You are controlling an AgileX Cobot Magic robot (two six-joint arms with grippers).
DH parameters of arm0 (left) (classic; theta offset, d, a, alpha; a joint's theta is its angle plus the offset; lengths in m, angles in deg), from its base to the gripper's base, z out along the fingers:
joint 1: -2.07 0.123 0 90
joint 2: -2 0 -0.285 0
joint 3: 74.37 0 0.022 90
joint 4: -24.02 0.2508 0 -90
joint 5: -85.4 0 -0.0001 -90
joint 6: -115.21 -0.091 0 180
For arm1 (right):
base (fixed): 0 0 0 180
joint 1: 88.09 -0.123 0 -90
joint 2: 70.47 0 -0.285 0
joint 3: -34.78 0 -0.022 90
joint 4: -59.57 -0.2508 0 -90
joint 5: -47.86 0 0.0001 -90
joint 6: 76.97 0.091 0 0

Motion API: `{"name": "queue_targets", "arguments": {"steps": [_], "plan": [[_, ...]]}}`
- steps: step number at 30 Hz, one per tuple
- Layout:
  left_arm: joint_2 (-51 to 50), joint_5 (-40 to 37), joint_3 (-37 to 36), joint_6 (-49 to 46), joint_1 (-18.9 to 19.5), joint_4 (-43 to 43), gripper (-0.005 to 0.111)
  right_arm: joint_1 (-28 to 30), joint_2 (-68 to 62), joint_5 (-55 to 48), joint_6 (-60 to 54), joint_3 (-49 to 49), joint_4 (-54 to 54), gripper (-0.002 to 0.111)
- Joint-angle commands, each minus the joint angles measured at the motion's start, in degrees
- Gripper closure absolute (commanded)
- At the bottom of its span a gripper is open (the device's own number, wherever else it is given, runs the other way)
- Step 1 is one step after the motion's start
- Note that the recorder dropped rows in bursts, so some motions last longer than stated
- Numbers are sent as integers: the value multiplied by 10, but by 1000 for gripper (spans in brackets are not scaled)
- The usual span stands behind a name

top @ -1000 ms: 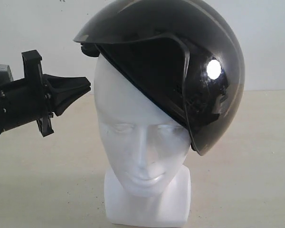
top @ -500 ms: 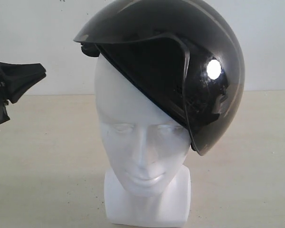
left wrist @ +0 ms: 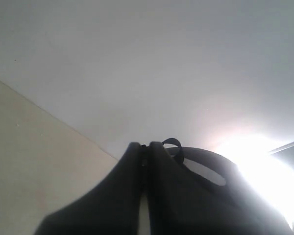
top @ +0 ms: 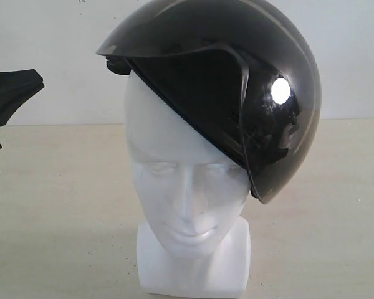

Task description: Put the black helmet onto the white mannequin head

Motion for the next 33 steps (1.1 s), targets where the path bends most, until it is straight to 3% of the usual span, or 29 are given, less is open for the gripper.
{"name": "queue_targets", "arguments": {"steps": [1,6,8,9,10,12,14,19,23,28,29,32,33], "plan": [[24,7,-2,-9,1,-8,102,2,3,3,-15,0,6,95],[42,7,-2,-21,1,-14,102,2,3,50,-15,0,6,95],[47,7,-2,-23,1,-14,102,2,3,222,15,0,-10,95],[52,7,2,-25,1,-14,102,2,3,318,109,0,-33,95],[54,7,11,-25,1,-12,102,2,2,309,150,18,-35,95],[62,7,52,-23,1,13,102,2,-31,85,166,132,-30,95],[73,6,121,-1,1,92,102,2,-111,-140,161,255,-32,95],[77,-82,268,98,1,275,102,2,-295,-402,145,410,-112,95],[75,-106,368,141,-1,393,102,2,-414,-448,144,472,-132,95],[70,-102,443,141,-31,393,102,2,-572,-432,129,510,-155,95],[63,-102,450,141,-39,393,102,2,-601,-425,111,514,-179,95],[27,-88,471,141,-83,393,102,2,-671,-344,-27,514,-437,108],[25,-88,471,141,-90,393,102,2,-674,-334,-47,514,-455,108]]}}
